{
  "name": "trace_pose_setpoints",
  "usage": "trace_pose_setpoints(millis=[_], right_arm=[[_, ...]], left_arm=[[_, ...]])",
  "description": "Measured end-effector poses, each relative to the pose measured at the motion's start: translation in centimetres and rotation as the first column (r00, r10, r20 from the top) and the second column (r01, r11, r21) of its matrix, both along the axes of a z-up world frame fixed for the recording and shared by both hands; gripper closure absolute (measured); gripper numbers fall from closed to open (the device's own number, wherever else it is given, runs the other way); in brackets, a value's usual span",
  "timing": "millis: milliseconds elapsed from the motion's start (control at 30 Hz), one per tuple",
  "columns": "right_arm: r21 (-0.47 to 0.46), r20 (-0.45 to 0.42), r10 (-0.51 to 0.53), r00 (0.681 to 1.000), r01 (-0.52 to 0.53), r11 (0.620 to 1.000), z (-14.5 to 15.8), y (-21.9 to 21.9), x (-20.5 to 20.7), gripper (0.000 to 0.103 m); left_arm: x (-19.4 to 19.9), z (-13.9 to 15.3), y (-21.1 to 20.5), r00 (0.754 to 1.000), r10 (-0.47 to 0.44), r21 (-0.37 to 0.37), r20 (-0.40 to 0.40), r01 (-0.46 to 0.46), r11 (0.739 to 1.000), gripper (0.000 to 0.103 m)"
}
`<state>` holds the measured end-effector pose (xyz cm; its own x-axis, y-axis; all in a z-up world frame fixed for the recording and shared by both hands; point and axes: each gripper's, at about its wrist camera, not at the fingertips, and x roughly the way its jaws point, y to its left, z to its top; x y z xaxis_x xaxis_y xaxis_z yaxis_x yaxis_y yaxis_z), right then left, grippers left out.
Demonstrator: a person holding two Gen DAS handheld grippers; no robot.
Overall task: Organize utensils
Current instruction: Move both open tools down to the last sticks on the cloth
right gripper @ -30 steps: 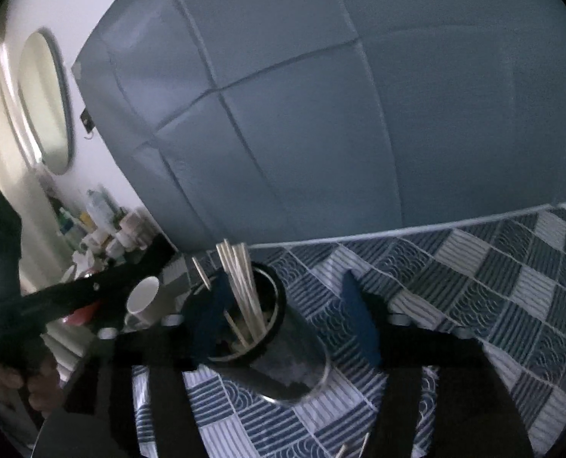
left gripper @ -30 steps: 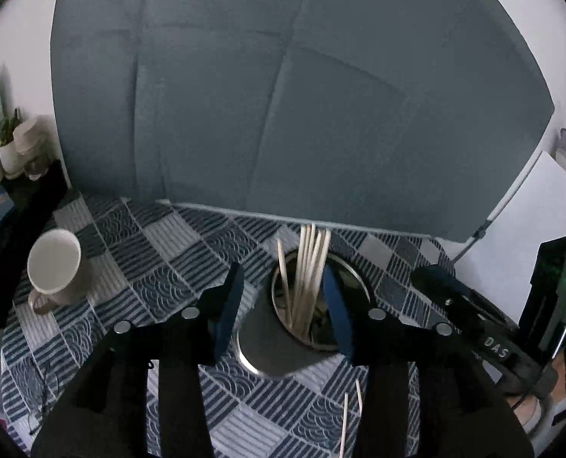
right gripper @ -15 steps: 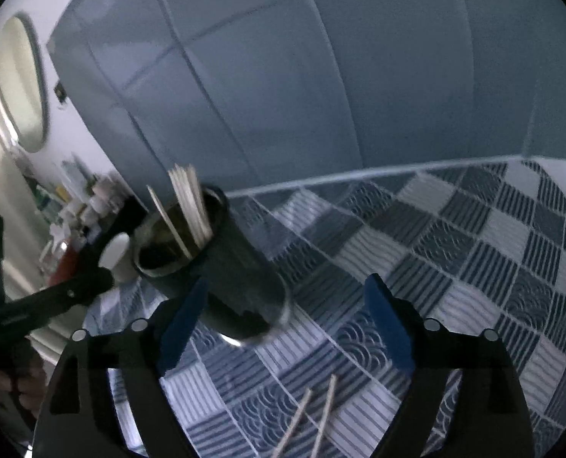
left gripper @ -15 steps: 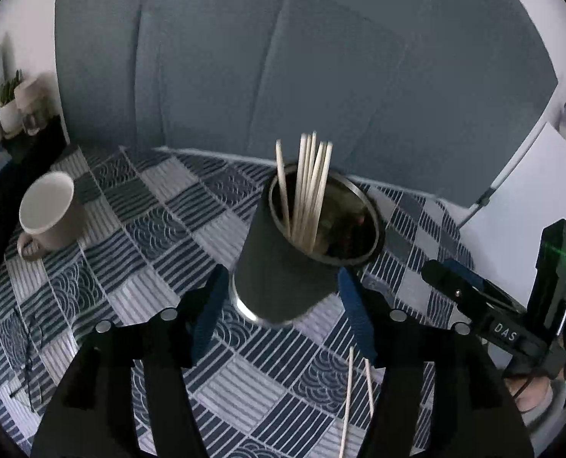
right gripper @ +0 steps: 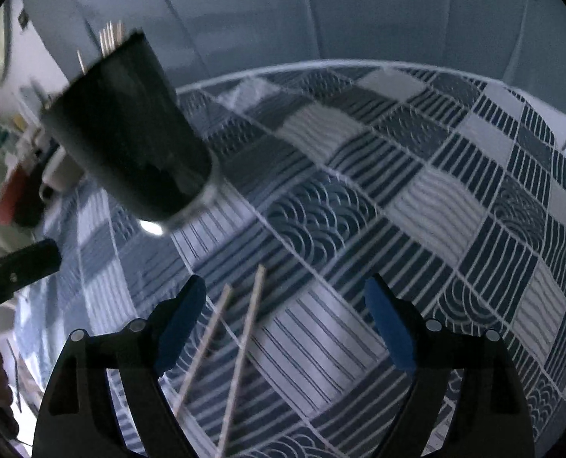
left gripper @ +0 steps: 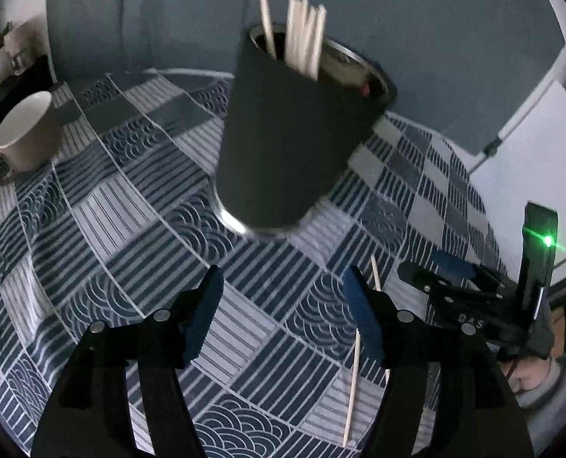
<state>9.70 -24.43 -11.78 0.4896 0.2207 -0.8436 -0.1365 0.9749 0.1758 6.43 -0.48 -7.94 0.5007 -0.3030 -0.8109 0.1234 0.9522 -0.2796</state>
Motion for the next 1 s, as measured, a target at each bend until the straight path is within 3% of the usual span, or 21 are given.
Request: trace_pose_setpoints(millis=[400, 633, 1000], right_arm=[[-0.107, -0.09, 0.052, 0.995, -0.062, 0.992, -3.2, 0.6, -0.8, 0.022], [-0.202, -0.086, 0.109, 0.99, -0.125, 0.971, -3.6, 1.2, -1.3, 0.02], [-0.203, -0.121, 0.073, 0.99, -0.096, 0.975, -3.6, -1.4, -1.6, 0.02]], left_arm=[[-1.4, -3.9, -3.3, 0.991, -0.089, 0.064, -0.096, 0.096, 0.993, 0.034], [-1.7, -5.5, -4.8, 0.983, -0.115, 0.07, -0.143, 0.126, 0.99, 0.032], [-2.2, -6.8, -8.4, 0.972, -0.158, 0.107, -0.172, 0.178, 0.978, 0.031]])
